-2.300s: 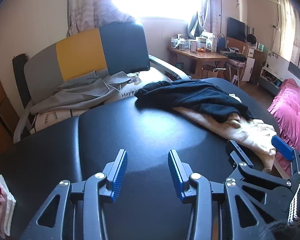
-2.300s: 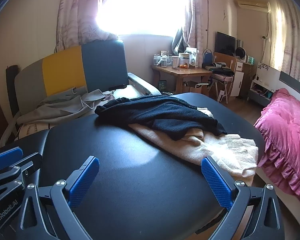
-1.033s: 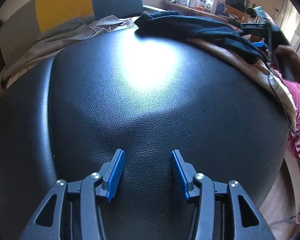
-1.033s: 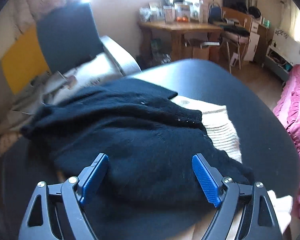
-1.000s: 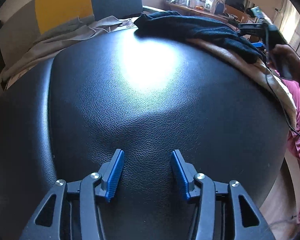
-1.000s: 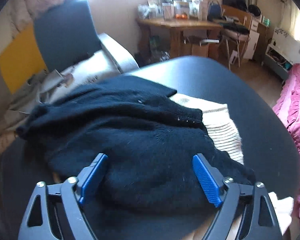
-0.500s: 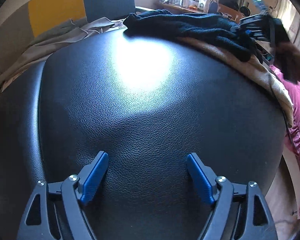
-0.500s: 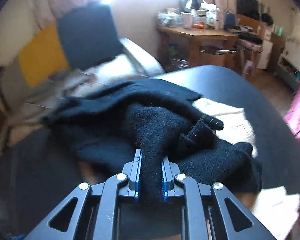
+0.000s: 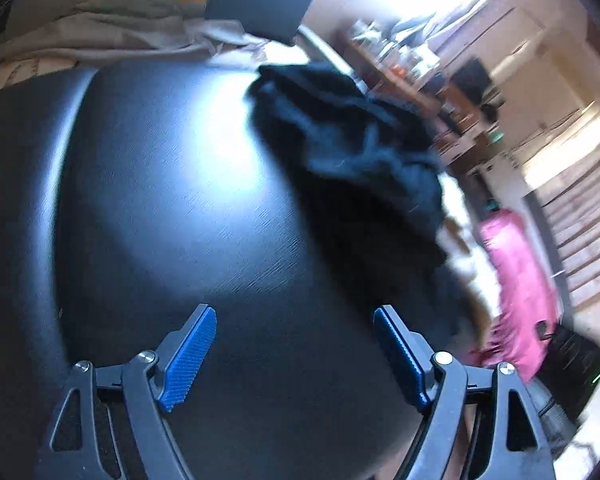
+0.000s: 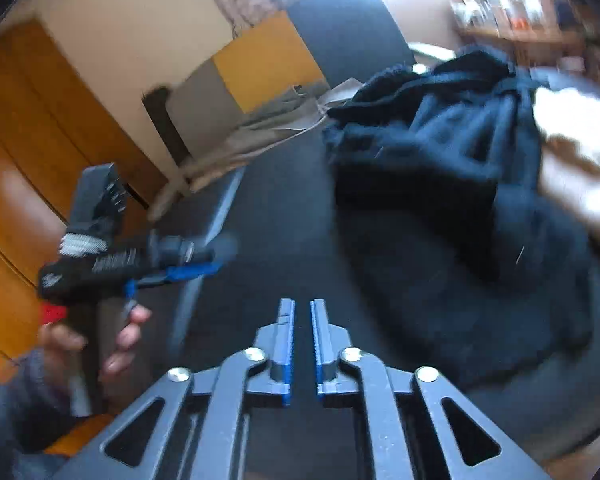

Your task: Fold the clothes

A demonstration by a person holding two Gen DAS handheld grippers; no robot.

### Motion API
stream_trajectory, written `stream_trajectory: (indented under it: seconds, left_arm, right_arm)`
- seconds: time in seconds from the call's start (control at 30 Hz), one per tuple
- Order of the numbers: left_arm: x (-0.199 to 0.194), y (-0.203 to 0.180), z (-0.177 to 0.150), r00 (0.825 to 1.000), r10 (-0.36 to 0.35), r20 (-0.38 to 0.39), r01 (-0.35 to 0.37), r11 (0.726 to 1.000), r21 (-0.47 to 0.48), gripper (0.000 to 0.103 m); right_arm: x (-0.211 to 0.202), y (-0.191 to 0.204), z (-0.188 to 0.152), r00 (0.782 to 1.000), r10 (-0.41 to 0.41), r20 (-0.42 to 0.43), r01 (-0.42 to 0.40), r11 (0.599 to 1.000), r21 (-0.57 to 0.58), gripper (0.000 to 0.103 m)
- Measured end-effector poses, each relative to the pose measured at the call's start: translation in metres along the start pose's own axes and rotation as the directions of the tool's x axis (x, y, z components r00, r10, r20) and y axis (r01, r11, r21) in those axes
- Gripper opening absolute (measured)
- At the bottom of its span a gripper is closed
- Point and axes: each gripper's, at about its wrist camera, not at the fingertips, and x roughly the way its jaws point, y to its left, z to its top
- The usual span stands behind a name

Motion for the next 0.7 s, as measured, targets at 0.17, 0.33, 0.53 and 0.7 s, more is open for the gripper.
stream_trajectory:
  seconds: [0.17,0.33,0.53,0.7]
  left_arm:
    - [-0.005,-0.030,0.032,0.999,-0.015,0.036,0.013,0.999,0.046,0.082]
    - [0.008,-0.095,0.036,0.980,0.126,0.152,-0.186,0.849,0.494,0.082]
    - [0.067,-0.129,0.044,0.983,0.170,0.063,-0.156,0.620,0.769,0.082]
    - [0.109,-0.130,0.052,0.970,0.217,-0.110,-0.022,0.527,0.850,0.082]
  right_arm:
    - [0.001,0.003,-0.010,0.998,-0.060,-0.007,0.060,0.998,-0.005,0.053]
    - [0.010,0.004,-0.020,0.994,-0.107,-0.032,0.106,0.994,-0.035,0.060]
    - [0.017,-0.003,-0.030,0.992,-0.109,-0.062,0.107,0.994,-0.036,0.063]
    - [0.014,-0.016,-0.038,0.993,-0.092,-0.072,0.093,0.996,0.017,0.064]
